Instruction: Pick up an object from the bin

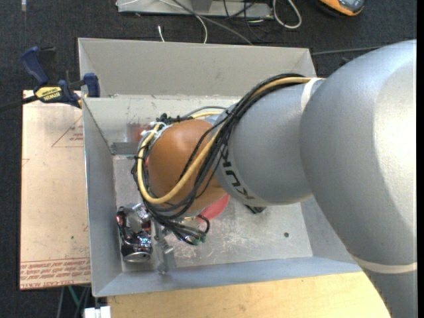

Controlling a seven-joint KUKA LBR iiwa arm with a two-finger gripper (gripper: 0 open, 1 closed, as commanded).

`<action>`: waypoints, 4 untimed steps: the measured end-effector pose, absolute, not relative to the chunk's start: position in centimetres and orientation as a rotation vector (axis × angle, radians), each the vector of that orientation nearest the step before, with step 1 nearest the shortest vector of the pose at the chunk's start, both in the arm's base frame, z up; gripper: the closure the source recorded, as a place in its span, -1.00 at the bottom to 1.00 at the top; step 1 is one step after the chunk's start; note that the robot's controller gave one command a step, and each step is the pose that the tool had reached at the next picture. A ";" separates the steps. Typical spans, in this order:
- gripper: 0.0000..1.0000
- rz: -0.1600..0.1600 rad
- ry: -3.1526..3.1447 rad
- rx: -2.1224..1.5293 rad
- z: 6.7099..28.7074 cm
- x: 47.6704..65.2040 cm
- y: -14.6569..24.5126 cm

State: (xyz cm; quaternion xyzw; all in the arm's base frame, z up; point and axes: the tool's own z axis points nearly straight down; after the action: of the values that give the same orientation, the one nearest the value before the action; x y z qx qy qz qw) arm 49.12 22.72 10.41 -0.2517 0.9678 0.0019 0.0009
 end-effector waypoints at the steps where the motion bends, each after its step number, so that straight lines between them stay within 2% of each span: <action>1: -1.00 0.023 2.987 -0.845 7.6 49.0 23.8; 2: -1.00 -0.001 2.764 -1.448 7.4 49.4 24.4; 3: 1.00 0.020 2.970 -0.901 7.7 49.2 23.8; 4: 1.00 0.020 2.970 -0.901 7.7 49.2 23.8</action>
Offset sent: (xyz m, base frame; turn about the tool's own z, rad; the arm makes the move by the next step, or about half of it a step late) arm -0.0025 0.0191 -0.0341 -0.4662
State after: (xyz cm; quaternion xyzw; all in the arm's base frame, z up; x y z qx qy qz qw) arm 49.18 23.81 7.73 -0.2903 0.9567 0.0065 0.0188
